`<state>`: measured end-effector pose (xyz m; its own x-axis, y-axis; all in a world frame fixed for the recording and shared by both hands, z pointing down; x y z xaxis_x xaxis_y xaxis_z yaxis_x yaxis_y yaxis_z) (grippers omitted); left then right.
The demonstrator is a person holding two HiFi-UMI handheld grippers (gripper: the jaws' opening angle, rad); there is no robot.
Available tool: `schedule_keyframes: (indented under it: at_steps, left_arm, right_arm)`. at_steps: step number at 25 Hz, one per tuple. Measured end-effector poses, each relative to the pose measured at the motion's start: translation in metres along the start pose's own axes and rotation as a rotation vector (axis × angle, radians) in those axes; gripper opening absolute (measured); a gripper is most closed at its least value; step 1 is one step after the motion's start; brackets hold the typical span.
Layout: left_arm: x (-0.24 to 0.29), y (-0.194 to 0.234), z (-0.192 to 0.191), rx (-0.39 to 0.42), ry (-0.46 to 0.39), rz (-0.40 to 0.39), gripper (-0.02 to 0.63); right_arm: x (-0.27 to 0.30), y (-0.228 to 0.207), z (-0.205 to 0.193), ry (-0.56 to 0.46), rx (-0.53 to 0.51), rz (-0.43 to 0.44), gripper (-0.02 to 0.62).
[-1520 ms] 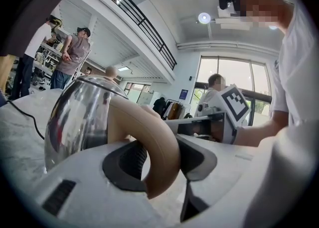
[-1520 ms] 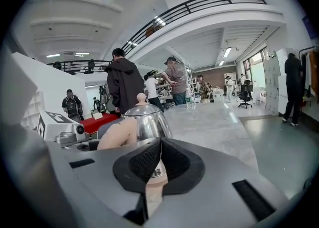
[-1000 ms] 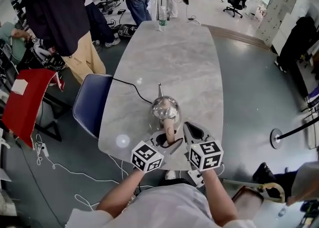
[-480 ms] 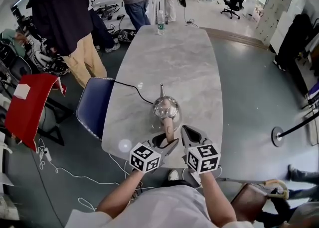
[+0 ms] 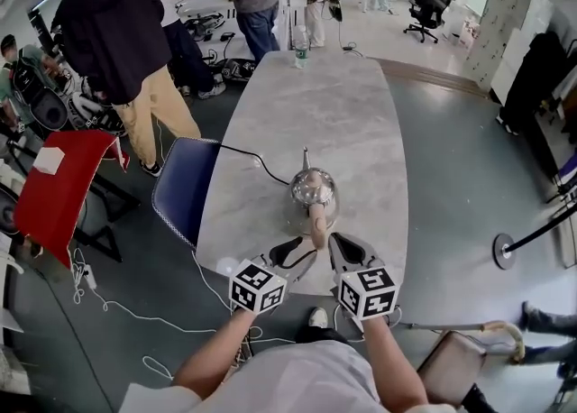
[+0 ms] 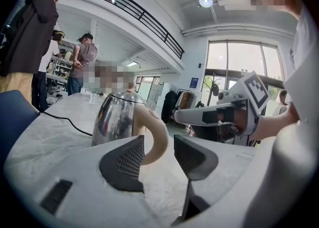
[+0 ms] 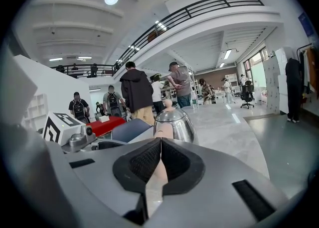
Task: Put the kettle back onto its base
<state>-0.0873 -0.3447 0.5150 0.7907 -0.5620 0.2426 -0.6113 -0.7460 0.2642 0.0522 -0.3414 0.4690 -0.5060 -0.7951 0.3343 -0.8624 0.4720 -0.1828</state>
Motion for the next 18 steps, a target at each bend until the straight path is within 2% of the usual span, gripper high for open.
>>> schedule_keyframes:
  at_steps: [7,13,18]
  left_arm:
    - [-0.033,-0.014,0.011,-0.01,-0.018,0.032,0.18]
    - [-0.068,-0.027,0.018,0.004,-0.055,0.074,0.038]
    - [-0.088,-0.043,0.018,0.012,-0.045,0.08,0.008]
  right_arm:
    - [-0.015,0.031,-0.001,-0.01,-0.023,0.009,0.005]
    - [-0.031,0.065,-0.004,-0.02,-0.058,0.015,0.005]
    - [-0.049,0.086,-0.009,-0.031,-0.063,0.017,0.005]
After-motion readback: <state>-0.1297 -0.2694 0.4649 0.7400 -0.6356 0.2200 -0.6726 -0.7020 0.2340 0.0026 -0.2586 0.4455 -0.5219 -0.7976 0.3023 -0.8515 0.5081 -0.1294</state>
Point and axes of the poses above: the fingertips, and each gripper's own axes: x forward along the fingers, y to its left, z out of its top, the point moved 7 cm from there along -x, backward along the fingers, and after that the axes turned 1 degree about x, right-handed, at the moved point
